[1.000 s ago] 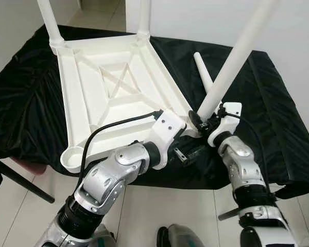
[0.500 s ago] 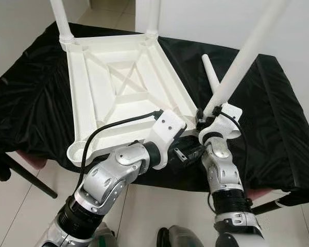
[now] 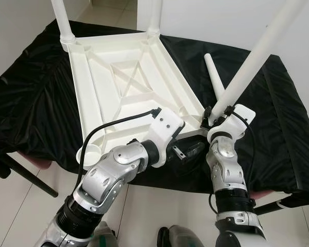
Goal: Building children table
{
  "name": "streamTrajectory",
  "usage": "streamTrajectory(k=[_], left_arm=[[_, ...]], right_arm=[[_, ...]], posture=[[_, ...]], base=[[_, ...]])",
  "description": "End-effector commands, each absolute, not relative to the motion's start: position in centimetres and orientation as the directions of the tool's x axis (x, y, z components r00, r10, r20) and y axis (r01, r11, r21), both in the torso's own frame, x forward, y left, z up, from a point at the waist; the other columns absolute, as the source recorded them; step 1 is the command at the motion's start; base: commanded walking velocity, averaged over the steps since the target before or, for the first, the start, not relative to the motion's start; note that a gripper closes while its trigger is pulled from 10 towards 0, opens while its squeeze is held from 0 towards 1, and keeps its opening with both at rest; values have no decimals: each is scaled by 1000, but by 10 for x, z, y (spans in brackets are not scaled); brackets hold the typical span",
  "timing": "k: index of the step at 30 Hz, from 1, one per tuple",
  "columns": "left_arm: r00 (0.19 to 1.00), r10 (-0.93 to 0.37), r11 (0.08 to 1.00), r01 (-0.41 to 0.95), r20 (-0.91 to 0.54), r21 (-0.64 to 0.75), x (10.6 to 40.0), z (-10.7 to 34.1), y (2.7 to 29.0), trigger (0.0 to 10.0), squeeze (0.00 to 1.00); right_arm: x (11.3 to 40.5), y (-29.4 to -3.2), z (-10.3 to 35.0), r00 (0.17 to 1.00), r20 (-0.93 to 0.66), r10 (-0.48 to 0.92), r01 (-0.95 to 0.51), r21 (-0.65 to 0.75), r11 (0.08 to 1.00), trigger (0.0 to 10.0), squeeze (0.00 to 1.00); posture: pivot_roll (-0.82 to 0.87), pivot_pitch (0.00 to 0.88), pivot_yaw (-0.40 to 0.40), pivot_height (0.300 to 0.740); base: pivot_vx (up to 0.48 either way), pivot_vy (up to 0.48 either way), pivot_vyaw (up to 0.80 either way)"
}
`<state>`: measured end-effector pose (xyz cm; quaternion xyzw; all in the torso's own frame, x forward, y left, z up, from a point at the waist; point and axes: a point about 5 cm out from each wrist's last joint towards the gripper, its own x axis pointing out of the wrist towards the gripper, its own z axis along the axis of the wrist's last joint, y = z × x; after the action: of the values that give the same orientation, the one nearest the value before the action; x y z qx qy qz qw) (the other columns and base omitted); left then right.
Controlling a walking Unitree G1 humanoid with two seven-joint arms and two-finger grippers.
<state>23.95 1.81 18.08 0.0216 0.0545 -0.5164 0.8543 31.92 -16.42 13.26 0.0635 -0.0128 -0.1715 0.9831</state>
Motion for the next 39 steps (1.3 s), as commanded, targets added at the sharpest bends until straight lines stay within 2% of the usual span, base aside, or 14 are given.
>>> streamTrajectory(k=[1, 2, 3, 4, 5, 8, 9, 11, 12, 14, 15, 24, 28, 39], left_arm=[[473, -874, 476, 879, -114, -2, 240, 180, 20, 10000, 0], [473, -874, 476, 879, -114, -2, 240, 180, 20, 10000, 0], [482, -869, 485, 875, -110, 2, 241, 181, 20, 10000, 0], [488, -867, 490, 872, -106, 1, 242, 181, 20, 10000, 0], [491, -865, 493, 870, -104, -1, 242, 181, 20, 10000, 110], [492, -865, 495, 869, -103, -2, 243, 181, 21, 10000, 196], [492, -865, 495, 869, -103, -3, 243, 181, 21, 10000, 506], [497, -862, 499, 866, -101, -1, 244, 181, 21, 10000, 486], [502, -859, 504, 864, -100, 2, 245, 182, 22, 10000, 239], [505, -857, 507, 862, -100, 4, 246, 182, 22, 10000, 239], [505, -856, 508, 861, -106, 5, 247, 181, 22, 10000, 0], [471, -854, 478, 878, -223, 25, 247, 160, 25, 10000, 0], [520, -785, 531, 845, -336, 67, 259, 138, 29, 10000, 0], [632, -677, 633, 762, -377, 139, 285, 131, 38, 10000, 0]], right_arm=[[317, -171, 137, 935, 38, -354, 346, 128, 929, 10000, 1000], [317, -171, 137, 935, 38, -354, 346, 128, 929, 10000, 1000], [316, -171, 139, 940, 58, -336, 327, 118, 937, 10000, 933], [313, -168, 139, 952, 70, -298, 290, 109, 951, 10000, 0], [309, -165, 137, 964, 77, -255, 247, 100, 964, 10000, 0], [305, -163, 134, 972, 78, -220, 213, 86, 973, 10000, 0], [300, -162, 130, 977, 79, -197, 192, 64, 979, 10000, 0], [294, -163, 126, 982, 81, -172, 168, 54, 984, 10000, 0], [288, -165, 123, 984, 88, -156, 153, 39, 987, 10000, 0], [283, -167, 121, 985, 94, -146, 144, 30, 989, 10000, 0], [278, -170, 119, 986, 93, -138, 136, 30, 990, 10000, 0], [260, -177, 111, 995, 68, -66, 61, 70, 996, 10000, 0], [254, -169, 116, 996, 82, 22, -36, 176, 984, 10000, 0], [252, -157, 121, 986, 96, 135, -156, 259, 953, 10000, 0]], posture=[[-29, 37, -57, 740], [-29, 37, -57, 740], [-31, 44, -56, 740], [-35, 49, -55, 740], [-38, 50, -53, 740], [-42, 55, -52, 740], [-42, 55, -52, 740], [-46, 59, -52, 740], [-47, 59, -51, 740], [-47, 59, -51, 740], [-55, 63, -46, 740], [-67, 69, -34, 740], [-75, 70, -21, 740], [-82, 68, -9, 740]], base=[[0, 0, 0], [0, 0, 0], [0, 0, 0], [0, 0, 0], [0, 0, 0], [0, 0, 0], [0, 0, 0], [0, 0, 0], [0, 0, 0], [0, 0, 0], [0, 0, 0], [0, 0, 0], [0, 0, 0], [0, 0, 0]])
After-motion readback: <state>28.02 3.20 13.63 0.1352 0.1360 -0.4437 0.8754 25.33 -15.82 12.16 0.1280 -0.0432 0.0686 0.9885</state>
